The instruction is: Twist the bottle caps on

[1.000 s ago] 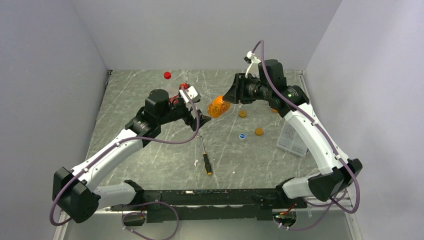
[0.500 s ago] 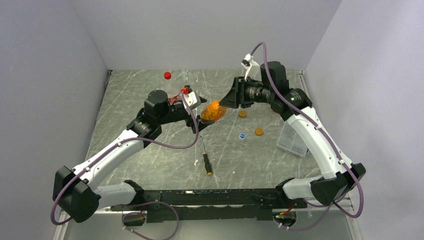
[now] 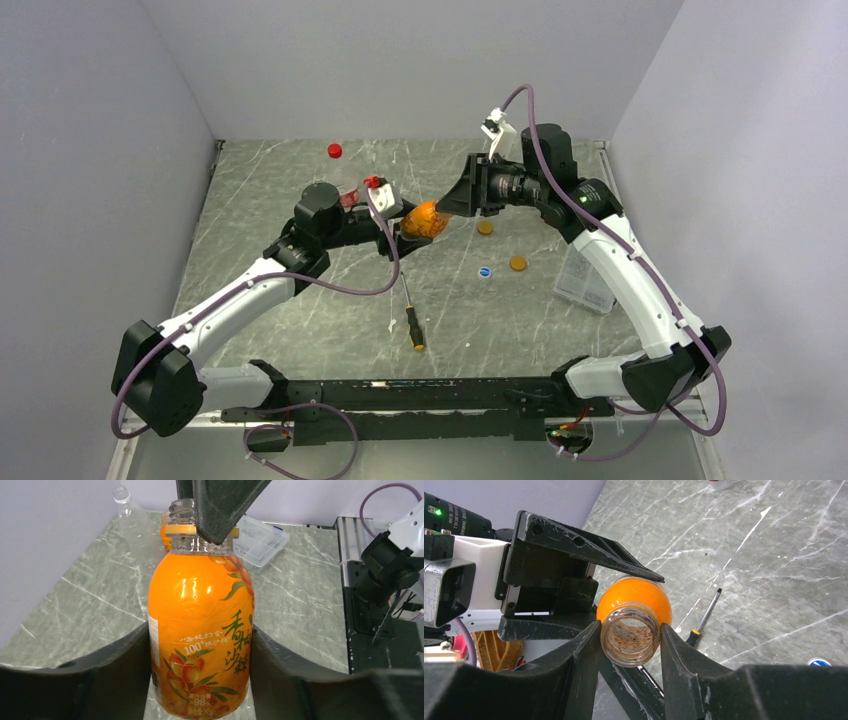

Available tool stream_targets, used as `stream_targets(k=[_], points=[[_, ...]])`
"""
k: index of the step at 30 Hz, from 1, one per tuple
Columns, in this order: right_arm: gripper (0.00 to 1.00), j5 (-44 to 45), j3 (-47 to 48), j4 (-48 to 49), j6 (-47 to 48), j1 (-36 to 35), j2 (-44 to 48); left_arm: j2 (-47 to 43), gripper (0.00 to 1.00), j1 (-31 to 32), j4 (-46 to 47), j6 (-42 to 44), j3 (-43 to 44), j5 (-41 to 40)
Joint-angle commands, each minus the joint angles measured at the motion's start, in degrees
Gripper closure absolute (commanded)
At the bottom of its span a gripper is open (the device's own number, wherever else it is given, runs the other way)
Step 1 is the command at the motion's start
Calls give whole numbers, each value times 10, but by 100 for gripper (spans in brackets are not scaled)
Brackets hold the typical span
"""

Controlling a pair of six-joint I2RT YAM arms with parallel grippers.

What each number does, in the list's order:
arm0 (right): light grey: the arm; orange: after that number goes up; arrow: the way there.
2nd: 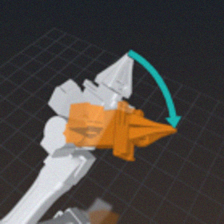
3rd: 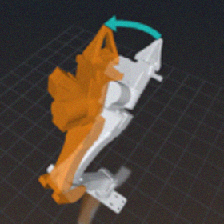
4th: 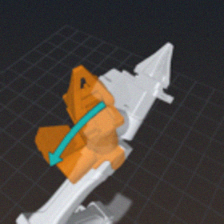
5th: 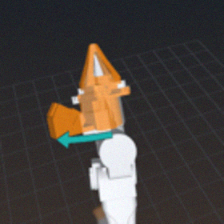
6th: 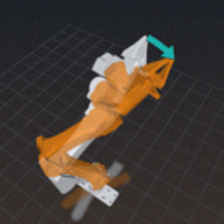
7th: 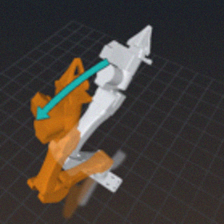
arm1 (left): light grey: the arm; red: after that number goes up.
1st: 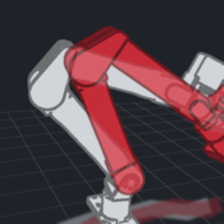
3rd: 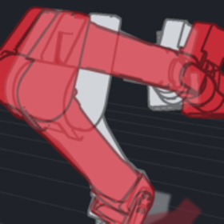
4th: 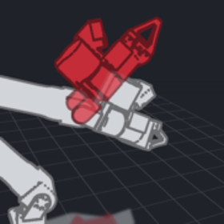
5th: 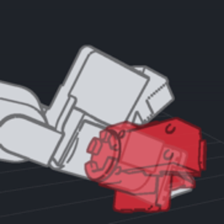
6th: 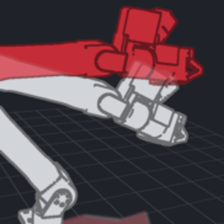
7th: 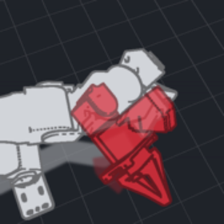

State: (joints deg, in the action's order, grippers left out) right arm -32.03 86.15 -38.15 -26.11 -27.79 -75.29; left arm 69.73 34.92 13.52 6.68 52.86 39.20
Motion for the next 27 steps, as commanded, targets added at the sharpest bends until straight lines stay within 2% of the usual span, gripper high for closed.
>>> stream_targets(k=[1,3,4,5,6,7,11,15,18,27], points=[[81,12,-11,28,-10,-1,17,4,44,-1,49,-35,-8,2],[62,27,-18,30,-13,-1,23,3,59,-1,33,-40,-9,-20],[49,37,-20,28,-14,-1,26,0,62,-1,25,-40,-11,-28],[35,55,-19,22,-14,0,27,-3,65,-1,20,-42,-13,-49],[7,77,-18,13,-14,0,29,-6,69,-1,13,-44,-14,-67],[1,106,-17,0,-13,2,31,-10,70,-1,3,-43,-15,-88],[0,229,-45,-48,-17,35,49,-28,71,-2,-53,-41,-7,-192],[0,366,-109,-60,-12,50,43,-45,71,-3,-100,-44,0,-255],[2,425,-169,-30,-16,56,23,-62,70,-4,-131,-36,5,-253],[24,475,-299,76,-42,81,-60,-84,69,-3,-188,-17,24,-219]])
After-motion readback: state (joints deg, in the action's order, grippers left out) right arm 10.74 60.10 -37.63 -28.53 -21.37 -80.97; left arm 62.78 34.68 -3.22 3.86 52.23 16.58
